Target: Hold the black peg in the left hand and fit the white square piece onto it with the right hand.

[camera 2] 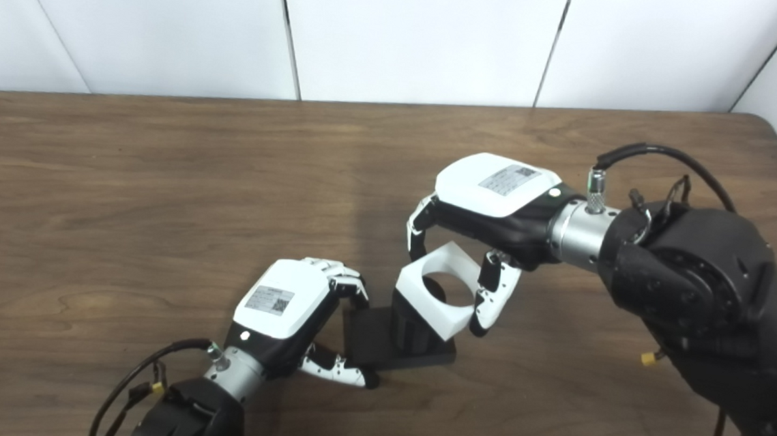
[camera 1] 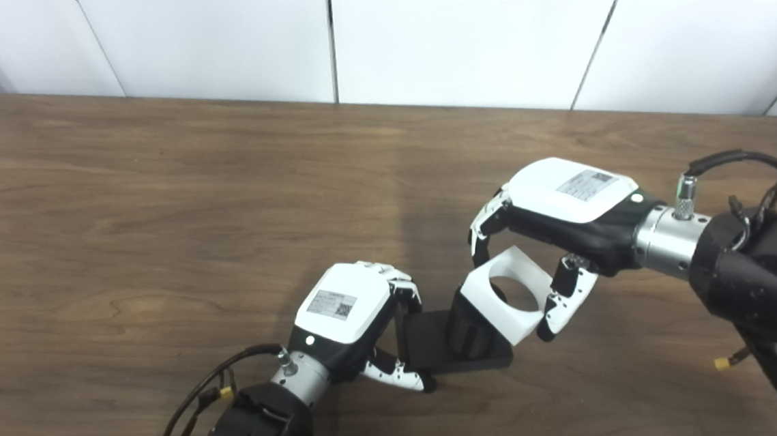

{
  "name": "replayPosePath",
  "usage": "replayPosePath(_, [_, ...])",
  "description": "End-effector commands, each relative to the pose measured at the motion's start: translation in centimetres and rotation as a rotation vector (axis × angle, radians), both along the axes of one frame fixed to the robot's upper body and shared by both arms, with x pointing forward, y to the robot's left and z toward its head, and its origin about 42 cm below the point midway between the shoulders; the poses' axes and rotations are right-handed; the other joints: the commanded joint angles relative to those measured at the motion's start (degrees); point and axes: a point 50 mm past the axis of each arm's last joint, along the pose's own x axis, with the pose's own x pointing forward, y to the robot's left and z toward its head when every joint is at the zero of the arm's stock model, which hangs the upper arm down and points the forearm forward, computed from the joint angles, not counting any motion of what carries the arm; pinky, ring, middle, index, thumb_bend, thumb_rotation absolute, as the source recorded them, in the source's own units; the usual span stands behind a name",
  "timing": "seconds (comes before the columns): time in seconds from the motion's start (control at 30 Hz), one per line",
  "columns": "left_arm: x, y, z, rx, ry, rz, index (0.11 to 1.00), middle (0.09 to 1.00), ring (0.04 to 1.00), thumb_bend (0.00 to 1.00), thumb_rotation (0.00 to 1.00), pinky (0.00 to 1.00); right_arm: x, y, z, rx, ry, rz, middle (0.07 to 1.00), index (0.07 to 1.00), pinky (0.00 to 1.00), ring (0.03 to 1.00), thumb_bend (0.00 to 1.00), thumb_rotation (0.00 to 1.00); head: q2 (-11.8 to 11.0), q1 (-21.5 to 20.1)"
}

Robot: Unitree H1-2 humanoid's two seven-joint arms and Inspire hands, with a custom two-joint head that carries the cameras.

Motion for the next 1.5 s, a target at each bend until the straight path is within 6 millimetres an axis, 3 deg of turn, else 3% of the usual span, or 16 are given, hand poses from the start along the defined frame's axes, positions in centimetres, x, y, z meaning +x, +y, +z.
replayPosePath(0.0, [-0.8, -0.2, -1.6, 0.081, 0.07, -0.023, 0.49, 0.762, 0.809, 0.51, 0.06, 0.81, 0.1, 0.2, 1.2, 0.003, -0.086, 0.008, 0.755, 0.482, 0.89, 0.808, 0.52, 0.13, 0.07, 0.04])
replayPosePath(0.53, [-1.0, -0.4, -1.4, 0.091, 0.069, -0.028, 0.49, 0.762, 0.812, 0.51, 0.06, 0.81, -0.3, 2.1, -1.1, -0.015, -0.052, 0.021, 0.754, 0.483, 0.9, 0.809, 0.52, 0.13, 0.3, 0.06])
replayPosePath(1.47, [-1.0, -0.6, -1.2, 0.1, 0.072, -0.03, 0.491, 0.771, 0.819, 0.51, 0.06, 0.83, 1.2, 1.2, -2.3, 0.0, -0.025, -0.031, 0.765, 0.483, 0.9, 0.819, 0.52, 0.13, 0.86, 0.07])
